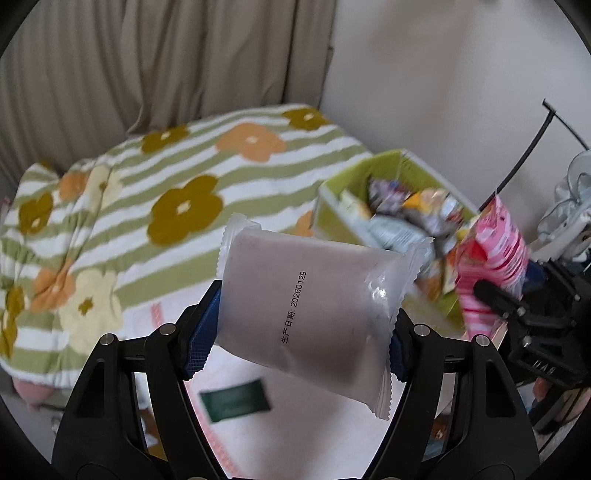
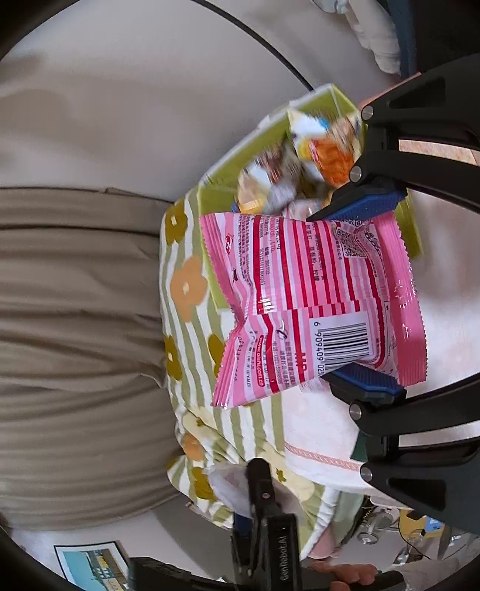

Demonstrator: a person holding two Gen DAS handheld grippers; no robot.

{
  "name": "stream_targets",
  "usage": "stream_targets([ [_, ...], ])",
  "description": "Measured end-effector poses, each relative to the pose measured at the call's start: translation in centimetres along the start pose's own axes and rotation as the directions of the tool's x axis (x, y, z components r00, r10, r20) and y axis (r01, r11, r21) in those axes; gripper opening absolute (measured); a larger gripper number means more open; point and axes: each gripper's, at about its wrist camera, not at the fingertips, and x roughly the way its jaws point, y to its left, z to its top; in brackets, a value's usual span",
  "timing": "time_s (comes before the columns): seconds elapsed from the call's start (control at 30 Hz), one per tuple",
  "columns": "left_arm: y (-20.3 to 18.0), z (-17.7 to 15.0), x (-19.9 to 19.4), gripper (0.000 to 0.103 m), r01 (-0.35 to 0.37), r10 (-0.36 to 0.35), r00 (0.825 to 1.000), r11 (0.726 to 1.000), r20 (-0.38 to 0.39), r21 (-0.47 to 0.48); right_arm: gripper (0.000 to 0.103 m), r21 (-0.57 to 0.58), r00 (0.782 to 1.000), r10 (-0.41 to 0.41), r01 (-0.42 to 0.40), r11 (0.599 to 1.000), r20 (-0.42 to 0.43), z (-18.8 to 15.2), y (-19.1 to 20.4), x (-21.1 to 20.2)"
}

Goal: Organize snacks
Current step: 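Carry both packets over the green box and open both tools to drop them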

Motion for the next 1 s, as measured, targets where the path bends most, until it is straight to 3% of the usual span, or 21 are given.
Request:
stream_targets([
  [0.2, -5.6, 4.4, 2.6, 0.071, 0.041, -0.041, 0.999, 0.999, 0.024, -0.007, 0.063, -0.026, 0.999, 0.037, -0.037, 0.999, 0.003, 1.3, -4.8, 0.7],
  [0.37, -10.5, 8.1, 7.2, 0.071, 0.049, -0.048, 0.999, 0.998, 0.012, -0.029, 0.063, -0.082, 0.996, 0.089, -0.090, 0.993, -0.018, 1.4, -8.5, 1.8],
  [0.7, -13.2, 11.9, 16.4, 0.072, 0.010, -0.020, 0.993, 0.996, -0.121, -0.084, 0.063, -0.117, 0.979, 0.159, -0.174, 0.978, -0.124, 0.8, -12.8, 6.2],
  [0.77, -13.4, 12.2, 17.6, 0.078, -0.002, -0.007, 0.990, 0.998, -0.142, -0.070, 0.063, -0.105, 0.976, 0.169, -0.184, 0.977, -0.137, 0.8, -13.3, 6.9],
  [0.83, -13.6, 12.3, 18.0, 0.100, -0.005, -0.003, 0.991, 0.999, -0.136, -0.052, 0.063, -0.100, 0.975, 0.169, -0.184, 0.978, -0.145, 0.7, -13.3, 7.2],
  [1.0, -12.9, 11.5, 17.4, 0.103, -0.037, 0.032, 0.991, 0.999, -0.129, -0.036, 0.063, -0.077, 0.970, 0.177, -0.192, 0.978, -0.170, 0.3, -13.3, 8.0],
])
